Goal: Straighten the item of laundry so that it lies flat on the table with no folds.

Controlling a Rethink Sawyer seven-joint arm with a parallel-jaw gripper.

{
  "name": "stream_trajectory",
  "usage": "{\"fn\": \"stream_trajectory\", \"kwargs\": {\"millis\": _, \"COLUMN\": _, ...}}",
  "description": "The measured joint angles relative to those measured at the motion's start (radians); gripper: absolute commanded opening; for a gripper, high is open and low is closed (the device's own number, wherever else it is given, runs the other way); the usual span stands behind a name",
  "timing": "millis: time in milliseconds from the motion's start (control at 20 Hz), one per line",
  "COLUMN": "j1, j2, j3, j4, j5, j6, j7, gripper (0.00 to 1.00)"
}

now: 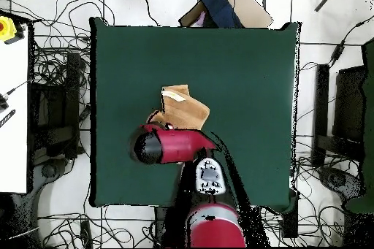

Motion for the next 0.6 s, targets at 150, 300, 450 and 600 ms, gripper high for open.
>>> {"fn": "stream_trajectory", "kwargs": {"millis": 150, "j1": -0.118, "j2": -0.061, "j3": 0.009, "j4": 0.066, "j5": -0.032, "j6": 0.008, "j7": 0.000, "gripper": 0.00}}
{"fn": "stream_trajectory", "kwargs": {"millis": 300, "j1": -0.251, "j2": -0.128, "j3": 0.027, "j4": 0.123, "j5": -0.078, "j6": 0.041, "j7": -0.002, "gripper": 0.00}}
{"fn": "stream_trajectory", "kwargs": {"millis": 450, "j1": -0.339, "j2": -0.173, "j3": 0.044, "j4": 0.153, "j5": -0.113, "j6": 0.081, "j7": -0.014, "gripper": 0.00}}
{"fn": "stream_trajectory", "kwargs": {"millis": 600, "j1": -0.432, "j2": -0.227, "j3": 0.068, "j4": 0.179, "j5": -0.153, "j6": 0.143, "j7": -0.038, "gripper": 0.00}}
